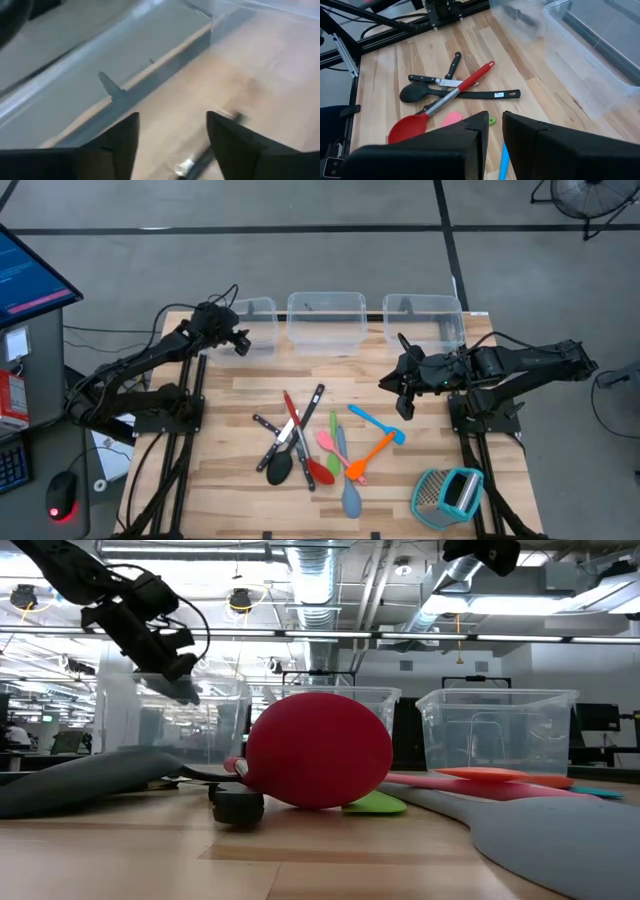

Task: Pick & Place Kitchen Items
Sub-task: Put the red serving spoon into the top middle transparent bin

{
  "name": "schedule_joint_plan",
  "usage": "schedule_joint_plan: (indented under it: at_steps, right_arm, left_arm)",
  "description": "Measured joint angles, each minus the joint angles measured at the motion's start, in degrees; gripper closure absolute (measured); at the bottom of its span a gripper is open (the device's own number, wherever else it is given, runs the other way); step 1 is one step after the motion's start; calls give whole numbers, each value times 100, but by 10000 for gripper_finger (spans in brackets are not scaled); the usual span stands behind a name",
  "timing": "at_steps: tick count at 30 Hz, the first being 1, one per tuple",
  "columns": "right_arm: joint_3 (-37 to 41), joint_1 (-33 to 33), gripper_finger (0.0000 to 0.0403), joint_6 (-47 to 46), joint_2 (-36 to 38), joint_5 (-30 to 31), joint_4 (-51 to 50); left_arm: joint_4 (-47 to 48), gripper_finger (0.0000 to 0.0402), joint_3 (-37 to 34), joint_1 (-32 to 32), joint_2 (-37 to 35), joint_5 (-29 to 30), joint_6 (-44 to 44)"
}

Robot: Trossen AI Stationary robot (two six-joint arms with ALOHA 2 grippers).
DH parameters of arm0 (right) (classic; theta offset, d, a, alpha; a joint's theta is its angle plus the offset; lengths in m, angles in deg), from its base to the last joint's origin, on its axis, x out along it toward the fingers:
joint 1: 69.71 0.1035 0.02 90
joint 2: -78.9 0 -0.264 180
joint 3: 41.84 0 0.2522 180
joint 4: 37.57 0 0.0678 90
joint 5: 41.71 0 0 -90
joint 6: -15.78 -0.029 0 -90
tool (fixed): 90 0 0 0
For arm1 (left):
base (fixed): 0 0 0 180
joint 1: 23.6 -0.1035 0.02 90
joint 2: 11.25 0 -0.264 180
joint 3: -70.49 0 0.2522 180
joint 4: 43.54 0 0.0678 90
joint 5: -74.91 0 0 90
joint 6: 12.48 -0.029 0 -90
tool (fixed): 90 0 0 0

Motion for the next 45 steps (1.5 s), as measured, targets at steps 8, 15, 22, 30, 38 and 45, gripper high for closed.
schedule_joint_plan:
  at_steps: [8,15,22,30,38,45]
  right_arm:
    - [0,1,349,2,0,-2,0]
    - [0,0,349,17,0,-15,-2]
    - [0,1,349,21,0,-15,-2]
    - [0,-1,349,61,0,-15,-4]
    - [0,5,349,59,0,-17,-4]
    - [0,5,349,59,0,-22,-13]
  left_arm:
    - [38,142,26,0,-816,-295,193]
    - [33,164,235,2,-1502,-618,321]
    - [44,186,365,7,-1775,-783,463]
    - [247,222,369,4,-1330,-726,425]
    - [213,233,367,2,-496,-612,289]
    - [344,231,367,79,-183,-581,279]
